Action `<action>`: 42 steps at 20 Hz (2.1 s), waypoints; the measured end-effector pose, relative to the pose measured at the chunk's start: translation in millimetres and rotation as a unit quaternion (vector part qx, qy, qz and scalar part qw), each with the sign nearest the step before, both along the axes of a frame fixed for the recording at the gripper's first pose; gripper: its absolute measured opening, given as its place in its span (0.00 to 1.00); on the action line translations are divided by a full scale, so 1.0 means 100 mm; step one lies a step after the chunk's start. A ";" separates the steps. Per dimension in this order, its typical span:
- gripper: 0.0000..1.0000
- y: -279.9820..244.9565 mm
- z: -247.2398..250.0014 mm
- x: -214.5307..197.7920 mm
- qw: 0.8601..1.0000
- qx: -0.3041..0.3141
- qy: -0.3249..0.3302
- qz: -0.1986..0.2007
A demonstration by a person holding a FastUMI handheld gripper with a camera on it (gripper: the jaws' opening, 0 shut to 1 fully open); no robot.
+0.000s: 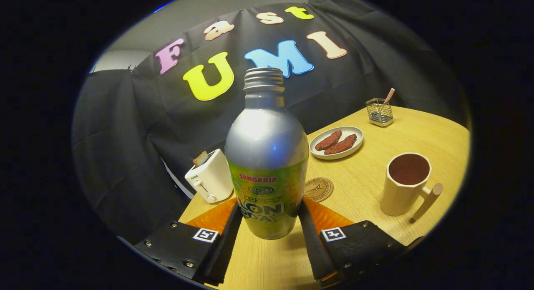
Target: Take the bottle from table, then pour the juice into the cup, finally place the bottle on the coaster
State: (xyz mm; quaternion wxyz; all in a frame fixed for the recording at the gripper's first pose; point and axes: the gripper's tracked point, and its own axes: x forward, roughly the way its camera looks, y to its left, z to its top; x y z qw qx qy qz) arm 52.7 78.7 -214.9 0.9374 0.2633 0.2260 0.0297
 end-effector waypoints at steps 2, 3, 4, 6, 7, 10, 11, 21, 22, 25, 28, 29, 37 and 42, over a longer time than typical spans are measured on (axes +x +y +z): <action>0.75 -0.07 0.03 -0.01 0.999 0.032 -0.001 -0.009; 0.75 -0.11 0.04 -0.02 0.999 0.050 -0.003 -0.015; 0.75 -0.16 0.05 -0.02 0.998 0.063 -0.004 -0.020; 0.75 -0.21 0.03 -0.03 0.997 0.076 0.000 -0.026; 0.75 -0.22 0.02 -0.04 0.996 0.084 0.003 -0.027; 0.75 -0.31 0.00 -0.03 0.992 0.123 0.010 -0.037; 0.75 -0.33 -0.02 -0.04 0.990 0.137 0.013 -0.041; 0.75 -0.28 -0.13 -0.17 0.956 0.282 0.037 -0.068; 0.75 -0.30 -0.14 -0.16 0.952 0.293 0.038 -0.073; 0.75 -0.34 -0.18 -0.14 0.932 0.346 0.041 -0.101; 0.75 -0.37 -0.23 -0.10 0.915 0.381 0.047 -0.127; 0.75 -0.35 -0.24 -0.11 0.911 0.389 0.051 -0.131; 0.75 -0.33 -0.20 0.02 0.867 0.469 0.072 -0.154; 0.75 -0.30 -0.14 0.10 0.835 0.514 0.081 -0.181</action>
